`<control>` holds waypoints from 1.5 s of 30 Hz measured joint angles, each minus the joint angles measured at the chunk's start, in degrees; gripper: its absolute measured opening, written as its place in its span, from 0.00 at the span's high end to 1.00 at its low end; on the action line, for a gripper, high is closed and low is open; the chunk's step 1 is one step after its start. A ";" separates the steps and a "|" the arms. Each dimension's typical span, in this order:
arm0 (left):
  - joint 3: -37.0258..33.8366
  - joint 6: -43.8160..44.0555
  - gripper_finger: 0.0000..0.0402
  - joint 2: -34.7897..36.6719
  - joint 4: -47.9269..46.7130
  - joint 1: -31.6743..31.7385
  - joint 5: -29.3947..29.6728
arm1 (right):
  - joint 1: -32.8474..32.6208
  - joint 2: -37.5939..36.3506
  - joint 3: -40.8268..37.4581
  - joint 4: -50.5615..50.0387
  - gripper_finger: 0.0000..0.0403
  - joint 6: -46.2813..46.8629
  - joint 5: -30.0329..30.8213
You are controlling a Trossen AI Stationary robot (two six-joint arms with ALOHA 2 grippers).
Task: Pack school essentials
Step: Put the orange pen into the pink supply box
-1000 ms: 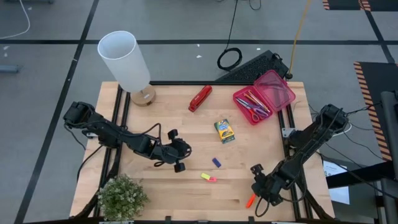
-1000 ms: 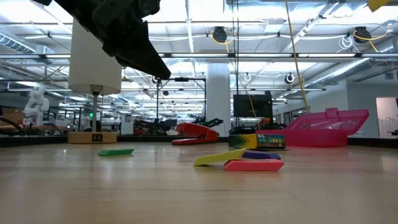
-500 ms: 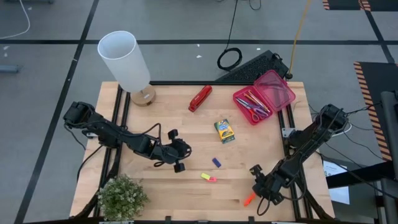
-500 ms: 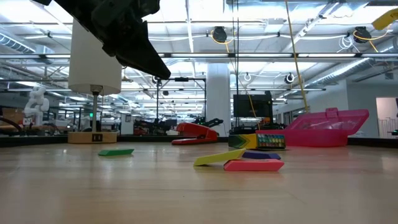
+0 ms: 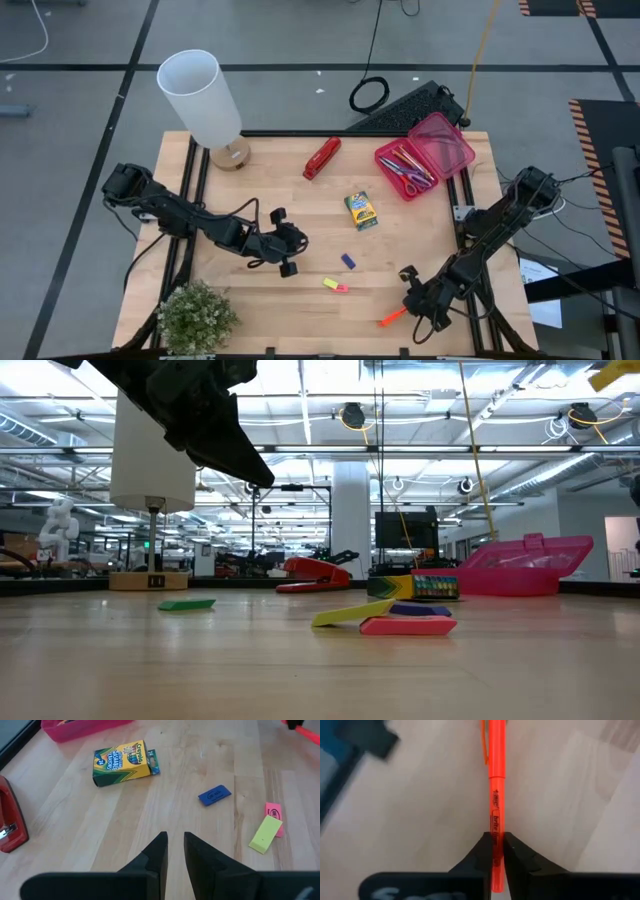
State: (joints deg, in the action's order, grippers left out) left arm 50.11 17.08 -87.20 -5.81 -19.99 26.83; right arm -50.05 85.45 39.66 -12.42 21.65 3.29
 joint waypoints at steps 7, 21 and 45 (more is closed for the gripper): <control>0.00 -0.05 0.84 0.00 -0.11 0.00 -0.26 | 0.56 -0.06 0.02 1.36 0.96 4.47 1.38; 0.00 0.15 0.84 0.00 -0.46 -0.02 -1.16 | 7.99 -0.84 4.80 -4.33 0.96 15.24 4.12; 0.00 -1.40 0.84 0.00 0.20 0.87 -0.86 | 42.83 -21.97 6.68 -31.18 0.96 11.94 7.54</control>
State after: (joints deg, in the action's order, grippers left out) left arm 50.11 15.68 -87.20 -5.61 -19.12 25.97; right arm -7.22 63.48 46.35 -43.61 33.59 10.83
